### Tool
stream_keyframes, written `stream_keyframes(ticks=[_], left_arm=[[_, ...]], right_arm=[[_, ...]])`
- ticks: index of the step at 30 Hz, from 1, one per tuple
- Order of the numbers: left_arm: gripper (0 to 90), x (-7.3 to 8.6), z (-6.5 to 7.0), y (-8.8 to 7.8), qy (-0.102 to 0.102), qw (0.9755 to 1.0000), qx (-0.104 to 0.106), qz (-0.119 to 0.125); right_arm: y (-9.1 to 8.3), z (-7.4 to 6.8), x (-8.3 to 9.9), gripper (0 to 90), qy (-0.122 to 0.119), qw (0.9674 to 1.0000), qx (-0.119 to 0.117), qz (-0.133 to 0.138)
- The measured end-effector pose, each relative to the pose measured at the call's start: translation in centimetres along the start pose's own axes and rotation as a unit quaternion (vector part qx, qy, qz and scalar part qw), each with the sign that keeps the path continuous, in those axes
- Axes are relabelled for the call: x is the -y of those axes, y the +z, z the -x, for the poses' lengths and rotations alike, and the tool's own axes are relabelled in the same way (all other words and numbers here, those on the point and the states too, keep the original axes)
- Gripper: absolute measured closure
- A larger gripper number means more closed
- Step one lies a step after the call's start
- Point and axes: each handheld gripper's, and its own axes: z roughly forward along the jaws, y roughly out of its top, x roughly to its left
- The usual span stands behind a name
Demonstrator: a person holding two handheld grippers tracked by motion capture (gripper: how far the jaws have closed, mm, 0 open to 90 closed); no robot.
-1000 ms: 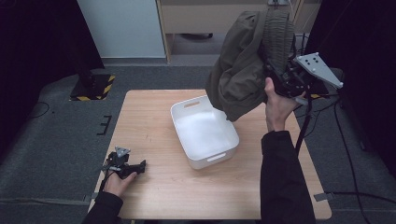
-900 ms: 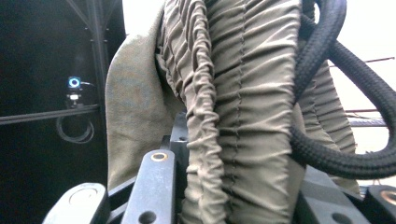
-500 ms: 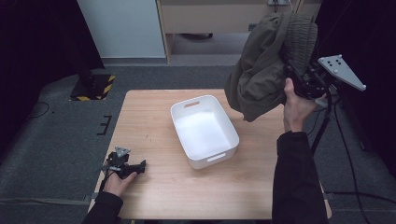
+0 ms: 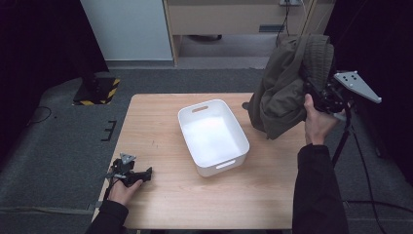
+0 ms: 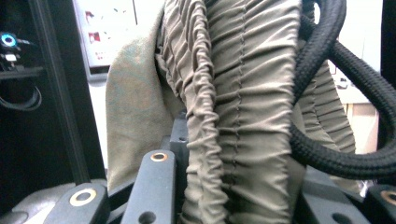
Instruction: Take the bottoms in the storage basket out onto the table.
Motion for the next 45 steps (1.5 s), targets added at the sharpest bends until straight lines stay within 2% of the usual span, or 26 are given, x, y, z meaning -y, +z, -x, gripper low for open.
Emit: stream_keyframes(ticks=[5, 9, 20, 22, 32, 36, 38, 42, 44, 45], left_arm=[[0.0, 0.0, 0.0, 0.0, 0.000, 1.0000, 0.000, 0.000], [0.0, 0.0, 0.0, 0.0, 0.000, 1.0000, 0.000, 0.000], [0.0, 0.0, 0.0, 0.0, 0.000, 1.0000, 0.000, 0.000], [0.0, 0.0, 0.0, 0.0, 0.000, 1.0000, 0.000, 0.000], [0.0, 0.0, 0.0, 0.0, 0.000, 1.0000, -0.001, 0.000], [0.0, 0.0, 0.0, 0.0, 0.000, 1.0000, -0.001, 0.000], [0.0, 0.0, 0.0, 0.0, 0.000, 1.0000, -0.001, 0.000], [0.0, 0.0, 0.0, 0.0, -0.001, 1.0000, -0.001, 0.000], [0.0, 0.0, 0.0, 0.0, -0.001, 1.0000, -0.001, 0.000], [0.0, 0.0, 0.0, 0.0, -0.001, 1.0000, -0.001, 0.000]], right_arm=[[0.0, 1.0, 1.9, 69.1, 0.007, 0.9996, 0.005, -0.025], [0.2, 1.4, 3.5, 69.1, 0.004, 0.9987, 0.008, -0.050], [0.2, 2.7, 7.9, 68.6, 0.011, 0.9921, 0.014, -0.124], [0.2, 2.9, 8.7, 68.4, 0.012, 0.9896, 0.017, -0.142], [0.2, 3.2, 12.1, 67.4, -0.005, 0.9793, 0.023, -0.201], [0.3, 3.6, 13.7, 66.9, -0.005, 0.9734, 0.027, -0.227], [0.3, 3.7, 14.4, 66.6, -0.010, 0.9690, 0.029, -0.245], [0.3, 3.9, 15.8, 65.8, -0.011, 0.9635, 0.027, -0.266], [0.4, 4.0, 16.4, 65.3, -0.011, 0.9586, 0.026, -0.283], [0.4, 4.1, 16.7, 65.2, -0.011, 0.9573, 0.027, -0.288]])
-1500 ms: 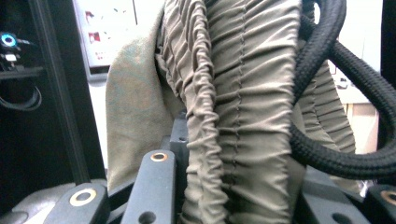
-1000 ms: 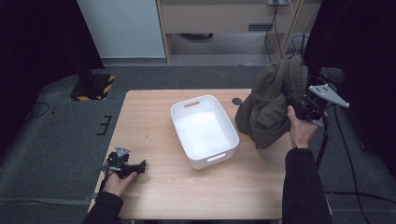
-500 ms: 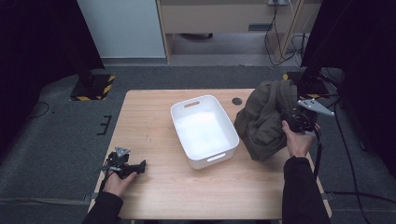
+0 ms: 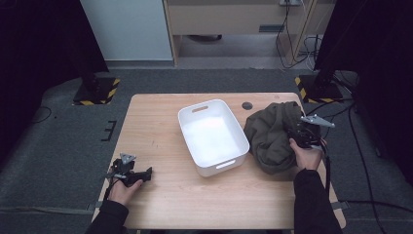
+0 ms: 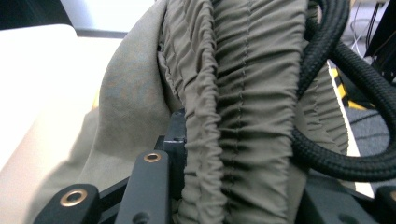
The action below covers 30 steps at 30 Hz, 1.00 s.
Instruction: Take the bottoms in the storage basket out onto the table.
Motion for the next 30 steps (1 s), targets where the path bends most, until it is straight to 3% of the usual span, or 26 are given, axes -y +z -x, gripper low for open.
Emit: stream_keyframes(ticks=[3, 16, 22, 30], left_arm=[[0.0, 0.0, 0.0, 0.0, 0.000, 1.0000, 0.000, 0.000], [0.0, 0.0, 0.0, 0.0, 0.000, 1.0000, 0.000, 0.000], [0.0, 0.0, 0.0, 0.0, 0.000, 1.0000, 0.000, 0.000], [0.0, 0.0, 0.0, 0.0, -0.001, 1.0000, 0.002, 0.000]], right_arm=[[0.7, 0.0, 0.9, 64.5, -0.006, 0.9998, 0.001, -0.019], [2.9, 0.1, 2.9, 59.2, -0.024, 0.9978, 0.015, -0.060], [3.9, -0.2, 3.6, 54.9, -0.033, 0.9961, 0.009, -0.081], [4.0, -0.6, 3.6, 33.1, -0.047, 0.9960, 0.020, -0.074]])
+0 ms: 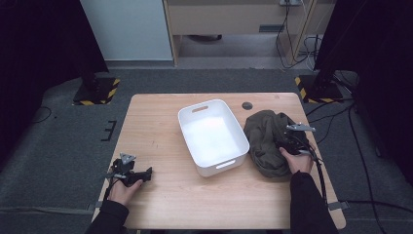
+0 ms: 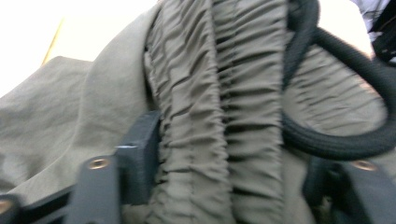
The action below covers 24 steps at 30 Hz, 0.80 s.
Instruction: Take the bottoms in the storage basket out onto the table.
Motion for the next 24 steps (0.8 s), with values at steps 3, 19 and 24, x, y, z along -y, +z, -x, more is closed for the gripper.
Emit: stream_keyframes(ticks=[3, 19, 24], left_arm=[[0.2, 0.0, -0.1, 0.0, 0.000, 1.0000, 0.001, 0.002], [25.9, -1.7, 0.3, -2.5, -0.022, 0.9982, 0.015, 0.053], [30.4, -2.6, 1.3, -3.8, -0.032, 0.9938, 0.036, 0.100]], right_arm=[[-0.7, 0.2, -0.3, 28.7, 0.007, 0.9998, 0.009, 0.013], [-5.8, -0.1, -3.0, 24.9, 0.014, 0.9919, -0.011, 0.126], [-6.7, -1.0, -3.6, 24.6, 0.003, 0.9906, -0.028, 0.134]])
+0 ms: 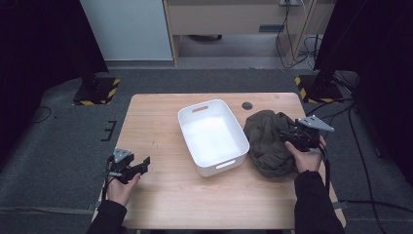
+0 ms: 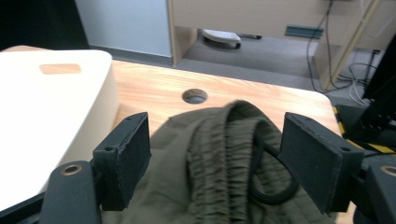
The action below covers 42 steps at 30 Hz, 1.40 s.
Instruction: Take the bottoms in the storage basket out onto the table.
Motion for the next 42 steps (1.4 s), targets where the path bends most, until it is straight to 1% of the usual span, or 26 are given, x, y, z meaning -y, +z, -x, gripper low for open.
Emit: stream_keyframes(ticks=[2, 8, 12, 13, 17, 21, 24, 26, 29, 31, 33, 36, 38, 41, 42], left_arm=[[31.3, -0.4, 0.6, -0.2, 0.002, 0.9999, 0.008, 0.012], [33.1, -1.1, 2.0, -0.1, 0.002, 0.9993, 0.029, 0.024], [33.2, -1.7, 2.7, 0.1, 0.002, 0.9987, 0.037, 0.035], [33.1, -1.9, 2.9, 0.2, 0.001, 0.9986, 0.041, 0.034], [33.0, -2.6, 3.8, 0.4, 0.002, 0.9979, 0.052, 0.039], [32.6, -3.4, 4.8, 0.9, 0.004, 0.9971, 0.062, 0.045], [32.2, -4.1, 5.7, 1.3, 0.008, 0.9966, 0.066, 0.049], [31.8, -4.6, 6.4, 1.6, 0.010, 0.9958, 0.072, 0.056], [31.7, -5.1, 7.4, 2.0, 0.016, 0.9951, 0.077, 0.060], [31.5, -5.3, 8.0, 2.3, 0.021, 0.9949, 0.079, 0.059], [31.3, -5.3, 8.7, 2.7, 0.020, 0.9944, 0.085, 0.059], [31.3, -5.3, 9.4, 3.2, 0.024, 0.9942, 0.090, 0.054], [31.2, -5.5, 9.6, 3.3, 0.028, 0.9942, 0.090, 0.051], [30.7, -5.8, 9.8, 3.5, 0.019, 0.9940, 0.093, 0.055], [30.5, -5.9, 9.9, 3.6, 0.020, 0.9940, 0.092, 0.055]], right_arm=[[-0.1, -0.5, -0.2, 24.6, -0.005, 1.0000, -0.006, 0.002], [0.2, -1.7, -0.7, 24.3, -0.012, 0.9995, -0.028, 0.001], [0.9, -2.6, -0.8, 24.4, -0.013, 0.9990, -0.042, -0.006], [1.1, -3.0, -0.8, 24.4, -0.013, 0.9988, -0.046, -0.008], [1.9, -4.3, -0.6, 24.3, -0.032, 0.9980, -0.051, -0.019], [2.4, -5.4, -0.5, 24.3, -0.035, 0.9973, -0.060, -0.023], [2.7, -5.9, -0.4, 24.3, -0.032, 0.9969, -0.067, -0.026], [2.8, -6.2, -0.4, 24.3, -0.034, 0.9966, -0.070, -0.028], [3.0, -6.6, -0.3, 24.4, -0.038, 0.9961, -0.073, -0.031], [3.0, -6.8, -0.2, 24.4, -0.041, 0.9958, -0.075, -0.031], [3.0, -7.0, -0.3, 24.4, -0.041, 0.9955, -0.078, -0.033], [3.2, -7.2, -0.2, 24.5, -0.043, 0.9951, -0.082, -0.034], [3.4, -7.4, 0.0, 24.6, -0.043, 0.9949, -0.084, -0.037], [3.8, -7.7, 0.1, 24.6, -0.049, 0.9946, -0.082, -0.041], [3.9, -7.8, 0.1, 24.6, -0.050, 0.9943, -0.084, -0.042]])
